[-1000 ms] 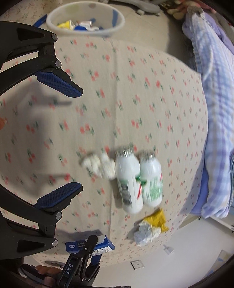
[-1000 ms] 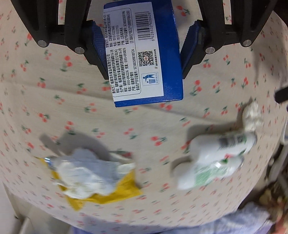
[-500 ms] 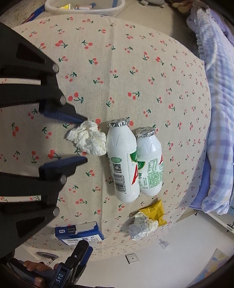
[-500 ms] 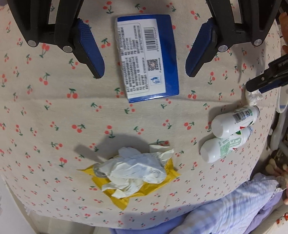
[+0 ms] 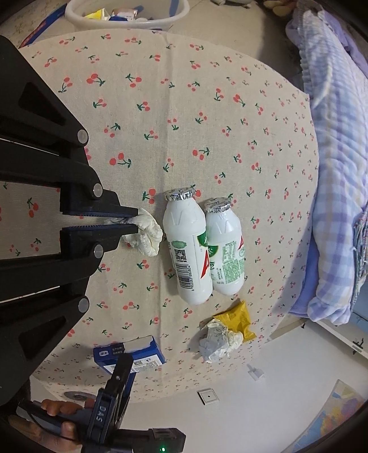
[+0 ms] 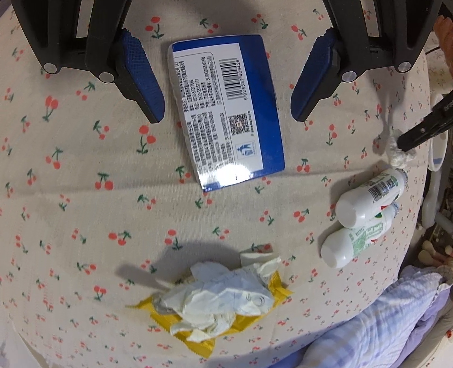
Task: Collect trash
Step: 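Grasp the crumpled white tissue with the left tool while the right tool grasps the blue-white box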
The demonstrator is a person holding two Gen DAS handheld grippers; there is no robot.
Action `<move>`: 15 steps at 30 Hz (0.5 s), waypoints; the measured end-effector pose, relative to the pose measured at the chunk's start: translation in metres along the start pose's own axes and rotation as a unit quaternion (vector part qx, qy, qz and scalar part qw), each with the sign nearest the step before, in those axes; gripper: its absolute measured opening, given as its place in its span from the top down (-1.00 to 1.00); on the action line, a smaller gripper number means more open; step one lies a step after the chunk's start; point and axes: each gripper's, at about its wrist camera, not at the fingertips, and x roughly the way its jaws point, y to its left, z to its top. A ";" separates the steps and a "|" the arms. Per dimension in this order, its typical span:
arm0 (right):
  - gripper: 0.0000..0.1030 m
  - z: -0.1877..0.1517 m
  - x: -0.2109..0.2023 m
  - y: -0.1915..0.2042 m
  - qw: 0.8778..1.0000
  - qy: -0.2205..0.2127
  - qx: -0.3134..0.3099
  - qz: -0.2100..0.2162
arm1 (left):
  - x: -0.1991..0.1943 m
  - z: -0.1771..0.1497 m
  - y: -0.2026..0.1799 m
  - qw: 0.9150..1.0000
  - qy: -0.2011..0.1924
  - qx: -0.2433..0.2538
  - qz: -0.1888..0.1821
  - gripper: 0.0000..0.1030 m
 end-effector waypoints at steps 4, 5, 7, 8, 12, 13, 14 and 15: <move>-0.28 -0.002 0.006 0.001 1.000 0.009 -0.004 -0.012 | -0.008 -0.002 0.005 1.000 -0.005 -0.002 0.000 0.92; -0.27 -0.003 0.008 0.001 1.000 0.011 -0.005 -0.015 | -0.009 -0.003 0.005 1.000 -0.006 -0.002 0.001 0.92; -0.18 -0.004 0.008 0.001 1.000 0.008 -0.006 -0.017 | -0.013 -0.004 0.009 1.000 -0.008 -0.004 0.002 0.92; -0.18 -0.004 0.007 0.001 1.000 0.006 -0.009 -0.014 | -0.014 -0.004 0.010 1.000 -0.009 -0.004 0.002 0.92; -0.18 -0.005 0.003 0.007 1.000 0.003 -0.015 -0.010 | -0.021 -0.005 0.016 1.000 -0.015 -0.005 0.004 0.92; -0.18 -0.005 0.001 0.009 1.000 0.000 -0.016 -0.009 | -0.022 -0.005 0.018 1.000 -0.017 -0.005 0.004 0.92; -0.18 -0.005 -0.001 0.012 1.000 -0.004 -0.018 -0.008 | -0.024 -0.005 0.020 1.000 -0.018 -0.006 0.005 0.92; -0.18 -0.004 -0.004 0.015 1.000 -0.008 -0.020 -0.006 | -0.027 -0.005 0.022 1.000 -0.020 -0.007 0.006 0.92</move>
